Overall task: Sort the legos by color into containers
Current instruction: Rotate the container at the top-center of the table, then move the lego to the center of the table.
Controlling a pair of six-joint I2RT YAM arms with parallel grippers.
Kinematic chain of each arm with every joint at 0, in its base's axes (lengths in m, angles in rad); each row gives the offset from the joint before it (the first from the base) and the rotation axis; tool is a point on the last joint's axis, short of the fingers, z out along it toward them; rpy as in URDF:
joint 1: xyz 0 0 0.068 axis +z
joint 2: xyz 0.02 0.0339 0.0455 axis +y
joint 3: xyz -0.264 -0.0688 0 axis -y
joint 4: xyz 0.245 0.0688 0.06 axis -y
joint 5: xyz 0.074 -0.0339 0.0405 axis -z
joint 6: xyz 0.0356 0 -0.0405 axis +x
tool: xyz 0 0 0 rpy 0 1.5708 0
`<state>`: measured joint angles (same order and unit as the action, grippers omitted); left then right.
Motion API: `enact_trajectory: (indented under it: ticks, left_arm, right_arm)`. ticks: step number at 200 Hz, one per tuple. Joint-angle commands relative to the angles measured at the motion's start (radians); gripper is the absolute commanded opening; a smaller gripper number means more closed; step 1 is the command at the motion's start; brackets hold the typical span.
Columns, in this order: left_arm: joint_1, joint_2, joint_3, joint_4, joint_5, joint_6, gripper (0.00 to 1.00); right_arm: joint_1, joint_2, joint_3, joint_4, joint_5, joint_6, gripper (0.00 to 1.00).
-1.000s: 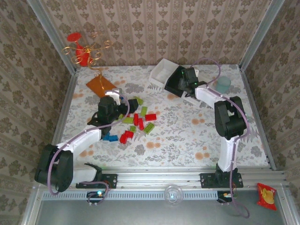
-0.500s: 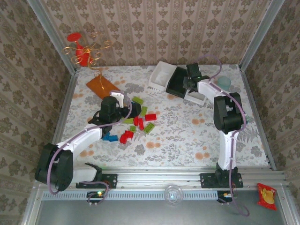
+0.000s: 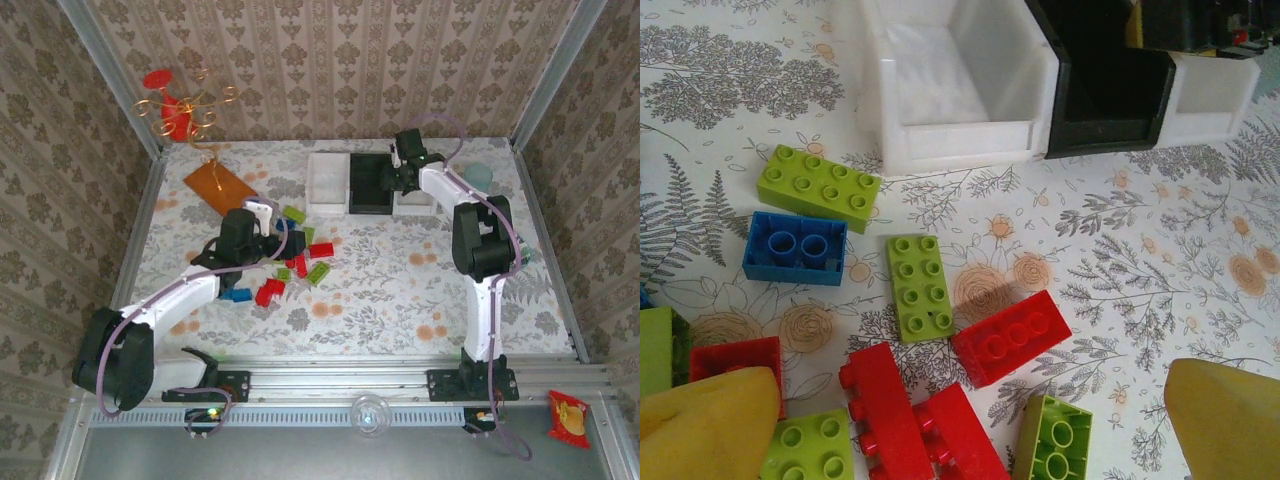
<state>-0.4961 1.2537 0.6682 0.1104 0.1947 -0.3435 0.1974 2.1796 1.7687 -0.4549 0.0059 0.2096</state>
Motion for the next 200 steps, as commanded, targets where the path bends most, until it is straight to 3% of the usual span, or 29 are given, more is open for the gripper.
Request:
enact_trajectory:
  ticks: [1,25,52,90,109,130,156,200]
  left_arm:
    - [-0.005,0.003,0.024,-0.004,-0.017,0.020,1.00]
    - [-0.003,-0.009,0.010,-0.024,-0.082,0.042,1.00]
    - [0.025,-0.027,-0.010,-0.081,-0.194,0.086,1.00]
    - [0.138,-0.032,-0.020,-0.132,-0.200,0.065,1.00]
    - [0.143,-0.049,-0.044,-0.102,-0.198,0.047,1.00]
    - [0.147,-0.069,-0.069,-0.060,-0.148,0.027,1.00]
    - [0.151,-0.087,-0.098,-0.015,-0.087,0.005,1.00]
    - [0.156,-0.091,-0.099,-0.022,-0.079,-0.005,1.00]
  right_arm:
    - [0.020,-0.036,0.030,-0.106,0.025,-0.060,0.46]
    - [0.073,-0.207,-0.106,-0.048,0.178,-0.108,0.60]
    - [0.178,-0.422,-0.340,0.042,0.316,-0.133,0.67]
    - [0.325,-0.598,-0.615,0.206,0.142,0.013,0.81]
    - [0.415,-0.593,-0.671,0.285,0.130,0.072,0.90]
    - [0.481,-0.524,-0.661,0.326,0.140,0.110,0.94]
    - [0.525,-0.423,-0.619,0.349,0.157,0.149,0.95]
    - [0.574,-0.279,-0.529,0.293,0.222,0.227,0.93]
